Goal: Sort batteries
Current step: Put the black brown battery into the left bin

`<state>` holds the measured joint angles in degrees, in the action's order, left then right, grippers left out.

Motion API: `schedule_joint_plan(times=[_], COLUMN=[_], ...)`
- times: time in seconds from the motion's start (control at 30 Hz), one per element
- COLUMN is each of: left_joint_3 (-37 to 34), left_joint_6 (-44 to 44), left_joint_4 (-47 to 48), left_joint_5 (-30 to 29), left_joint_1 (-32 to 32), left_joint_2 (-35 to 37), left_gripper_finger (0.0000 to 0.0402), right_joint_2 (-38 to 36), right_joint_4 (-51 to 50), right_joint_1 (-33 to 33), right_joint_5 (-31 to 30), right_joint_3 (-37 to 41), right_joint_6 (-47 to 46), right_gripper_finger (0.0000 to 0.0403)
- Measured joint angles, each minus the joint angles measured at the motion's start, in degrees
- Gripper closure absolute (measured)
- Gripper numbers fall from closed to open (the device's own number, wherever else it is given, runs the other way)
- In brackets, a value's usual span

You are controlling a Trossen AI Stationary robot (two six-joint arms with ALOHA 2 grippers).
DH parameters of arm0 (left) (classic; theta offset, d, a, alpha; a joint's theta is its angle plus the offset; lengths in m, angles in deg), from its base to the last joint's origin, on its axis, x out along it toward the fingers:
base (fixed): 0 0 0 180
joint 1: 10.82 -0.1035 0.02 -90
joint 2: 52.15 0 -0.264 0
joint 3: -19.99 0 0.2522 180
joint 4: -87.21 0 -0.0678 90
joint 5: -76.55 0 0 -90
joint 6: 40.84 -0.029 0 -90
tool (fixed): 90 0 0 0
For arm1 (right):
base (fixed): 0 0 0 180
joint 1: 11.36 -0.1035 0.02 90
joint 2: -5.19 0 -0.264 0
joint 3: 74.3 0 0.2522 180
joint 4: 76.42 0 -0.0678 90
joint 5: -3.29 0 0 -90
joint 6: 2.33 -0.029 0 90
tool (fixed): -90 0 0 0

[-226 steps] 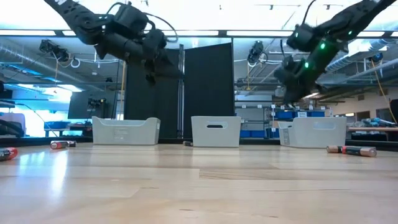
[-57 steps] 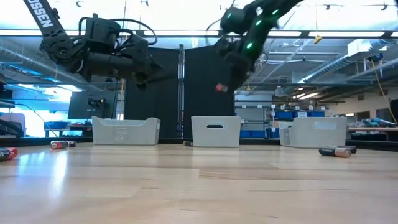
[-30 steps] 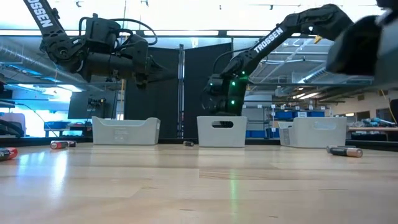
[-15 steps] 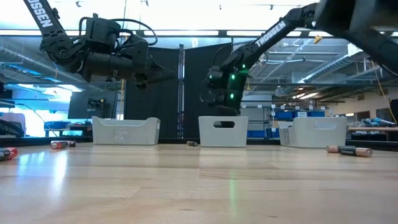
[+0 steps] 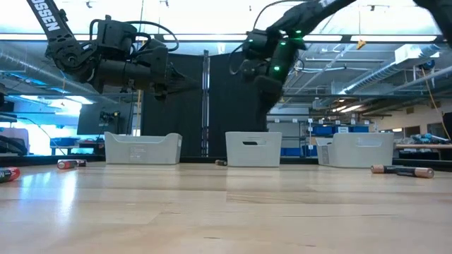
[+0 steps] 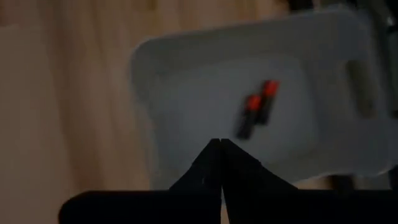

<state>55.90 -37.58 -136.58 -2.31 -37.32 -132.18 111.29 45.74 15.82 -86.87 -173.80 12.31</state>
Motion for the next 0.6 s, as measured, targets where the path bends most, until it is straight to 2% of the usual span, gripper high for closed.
schedule_joint_plan(times=[0.13,0.27,0.43,0.6], left_joint_3=[0.0,0.0,0.0,0.0], left_joint_6=[-0.03,-0.03,-0.01,-0.01], left_joint_4=[-0.05,-0.06,-0.1,-0.1], left_joint_5=[0.0,0.0,0.0,0.0], left_joint_1=[0.0,0.0,0.0,0.0], left_joint_2=[0.0,0.0,0.0,0.0], left_gripper_finger=[0.0396,0.0396,0.0396,0.0396], right_joint_2=[-7.39,-15.29,-23.96,-29.2], right_joint_4=[4.71,3.64,-3.14,-11.18], right_joint_1=[-4.18,-10.43,-18.08,-24.07], right_joint_5=[-0.08,-2.7,-2.89,-1.26], right_joint_3=[12.66,22.03,28.99,34.39], right_joint_6=[-8.8,-19.52,-37.31,-55.78], right_gripper_finger=[0.0392,0.0392,0.0388,0.0358])
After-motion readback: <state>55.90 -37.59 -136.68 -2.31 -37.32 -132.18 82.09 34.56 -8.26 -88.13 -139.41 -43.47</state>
